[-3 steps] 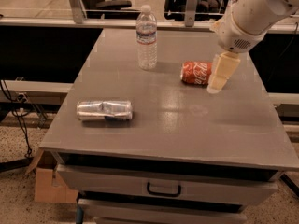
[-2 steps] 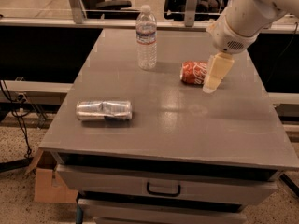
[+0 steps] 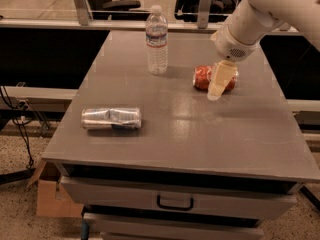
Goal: Place coke can upright
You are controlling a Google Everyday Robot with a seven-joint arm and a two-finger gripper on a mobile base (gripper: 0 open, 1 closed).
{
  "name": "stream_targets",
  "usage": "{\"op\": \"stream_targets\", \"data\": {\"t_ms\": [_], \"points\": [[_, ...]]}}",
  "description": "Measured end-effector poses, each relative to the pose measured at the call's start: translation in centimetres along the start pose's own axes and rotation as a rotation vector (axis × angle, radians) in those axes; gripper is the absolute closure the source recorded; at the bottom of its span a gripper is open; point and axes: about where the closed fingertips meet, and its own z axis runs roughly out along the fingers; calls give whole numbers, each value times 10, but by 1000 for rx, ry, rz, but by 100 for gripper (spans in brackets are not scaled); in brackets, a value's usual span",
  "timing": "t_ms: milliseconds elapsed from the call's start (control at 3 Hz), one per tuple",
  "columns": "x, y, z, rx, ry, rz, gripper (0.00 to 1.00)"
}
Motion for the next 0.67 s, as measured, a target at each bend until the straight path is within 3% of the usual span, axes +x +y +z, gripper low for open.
{"op": "stream_targets", "data": {"t_ms": [333,667], "points": [[-3,-2,15,-25,-7,-2,0],[-4,-2,26,-42,-3,7,16]]}}
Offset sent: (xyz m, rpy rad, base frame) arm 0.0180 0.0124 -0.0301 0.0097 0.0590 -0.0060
